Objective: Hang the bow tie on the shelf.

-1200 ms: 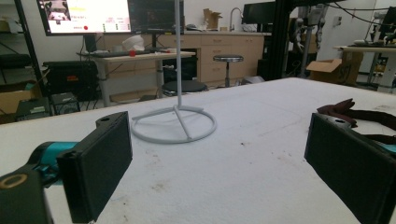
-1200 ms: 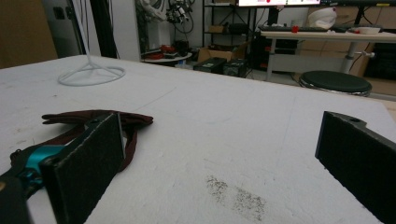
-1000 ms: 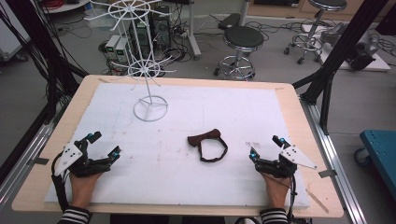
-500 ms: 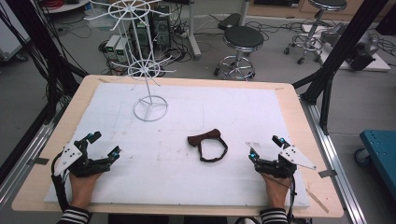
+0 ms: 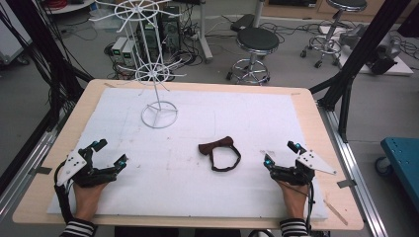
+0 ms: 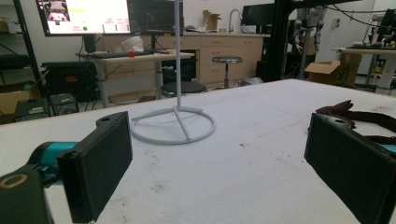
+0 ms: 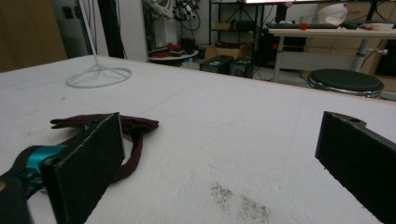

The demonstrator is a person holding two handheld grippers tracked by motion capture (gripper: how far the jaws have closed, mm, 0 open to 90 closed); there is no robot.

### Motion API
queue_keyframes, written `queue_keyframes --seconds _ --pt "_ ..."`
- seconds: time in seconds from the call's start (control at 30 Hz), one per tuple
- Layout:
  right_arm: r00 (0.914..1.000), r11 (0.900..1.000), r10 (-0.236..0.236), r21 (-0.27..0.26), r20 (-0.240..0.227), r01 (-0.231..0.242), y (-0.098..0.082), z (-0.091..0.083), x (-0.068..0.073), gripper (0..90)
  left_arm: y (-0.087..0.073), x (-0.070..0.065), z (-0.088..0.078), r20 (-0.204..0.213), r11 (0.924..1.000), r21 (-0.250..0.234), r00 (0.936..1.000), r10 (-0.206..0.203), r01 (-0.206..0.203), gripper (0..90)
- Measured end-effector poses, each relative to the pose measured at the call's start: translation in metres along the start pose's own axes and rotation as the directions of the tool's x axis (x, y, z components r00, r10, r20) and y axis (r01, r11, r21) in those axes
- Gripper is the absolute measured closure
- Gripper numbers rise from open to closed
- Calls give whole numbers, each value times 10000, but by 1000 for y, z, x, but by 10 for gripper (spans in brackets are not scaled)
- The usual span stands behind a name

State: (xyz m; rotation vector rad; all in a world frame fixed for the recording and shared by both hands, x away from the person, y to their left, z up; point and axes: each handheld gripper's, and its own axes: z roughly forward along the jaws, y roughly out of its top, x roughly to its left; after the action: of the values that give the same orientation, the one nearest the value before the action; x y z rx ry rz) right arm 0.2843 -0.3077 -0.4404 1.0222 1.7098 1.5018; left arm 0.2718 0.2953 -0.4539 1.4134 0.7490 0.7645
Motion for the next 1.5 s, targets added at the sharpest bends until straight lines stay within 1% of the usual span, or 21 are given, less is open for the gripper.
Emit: queue_keyframes --seconds 0.23,0.33,0.43,0.47,0.53,0.63,0.73,0.8,0.83,0.87,0.9,0.97,1.1,1.2,1.23,1.27,1.3,1.37,1.4,1.43,1.5 --pt "9989 9993 26 361 -475 -9 21 7 -3 7 0 0 0 10 10000 18 10000 1 -1 81" --pt "9971 9986 -197 474 -731 232 32 13 -4 7 0 0 0 12 10000 17 10000 7 -7 81" --pt "9918 9975 -343 569 -1229 416 42 20 -4 7 0 0 0 17 10000 22 10000 1 -1 81" --pt "9918 9975 -343 569 -1229 416 42 20 -4 7 0 0 0 23 10000 22 10000 4 -4 81" --pt "9865 9939 -699 738 -1484 815 51 28 -3 7 0 0 0 20 10000 22 10000 2 -2 81" --pt "9829 9925 -756 819 -1681 904 57 33 -3 7 0 0 0 17 10000 23 10000 6 -6 81" --pt "9792 9883 -757 1165 -1881 987 64 43 -4 7 0 0 0 28 10000 25 10000 10 -10 81" --pt "9721 9858 -868 1222 -2179 1154 69 53 -4 7 0 0 0 23 10000 22 10000 2 -3 81" --pt "9721 9858 -868 1222 -2179 1154 69 53 -4 7 0 0 0 12 10000 18 10000 1 -1 81" --pt "9665 9806 -952 1450 -2382 1323 72 59 -3 8 0 0 0 6 10000 6 10000 -2 2 81" --pt "9665 9806 -952 1450 -2382 1323 72 59 -3 8 0 0 0 10 10000 15 10000 5 -5 81" --pt "9561 9735 -1164 1601 -2688 1635 77 68 -4 7 0 0 0 6 10000 8 10000 -12 12 81" --pt "9447 9598 -1194 2078 -3054 1885 83 81 -3 8 0 0 0 23 10000 22 10000 13 -13 81" --pt "9345 9543 -1220 2193 -3345 2031 84 88 -2 8 0 0 0 15 10000 17 10000 16 -16 81" --pt "9345 9543 -1220 2193 -3345 2031 84 88 -2 8 0 0 0 15 10000 19 10000 1 -1 81" --pt "9280 9487 -1280 2295 -3500 2174 84 93 -1 8 0 0 0 17 10000 19 10000 0 0 81" --pt "9280 9487 -1280 2295 -3500 2174 84 93 -1 8 0 0 0 15 10000 10 10000 3 -3 81" --pt "9183 9374 -1289 2560 -3744 2360 85 100 1 8 0 0 0 17 10000 17 10000 7 -7 81" --pt "9183 9374 -1289 2560 -3744 2360 85 100 1 8 0 0 0 17 10000 17 10000 7 -7 81" --pt "9129 9342 -1398 2546 -3834 2500 86 102 2 8 0 0 0 15 10000 20 10000 5 -5 81" --pt "8978 9192 -1497 2761 -4142 2807 89 109 6 8 0 0 0 21 10000 19 10000 3 -3 81"
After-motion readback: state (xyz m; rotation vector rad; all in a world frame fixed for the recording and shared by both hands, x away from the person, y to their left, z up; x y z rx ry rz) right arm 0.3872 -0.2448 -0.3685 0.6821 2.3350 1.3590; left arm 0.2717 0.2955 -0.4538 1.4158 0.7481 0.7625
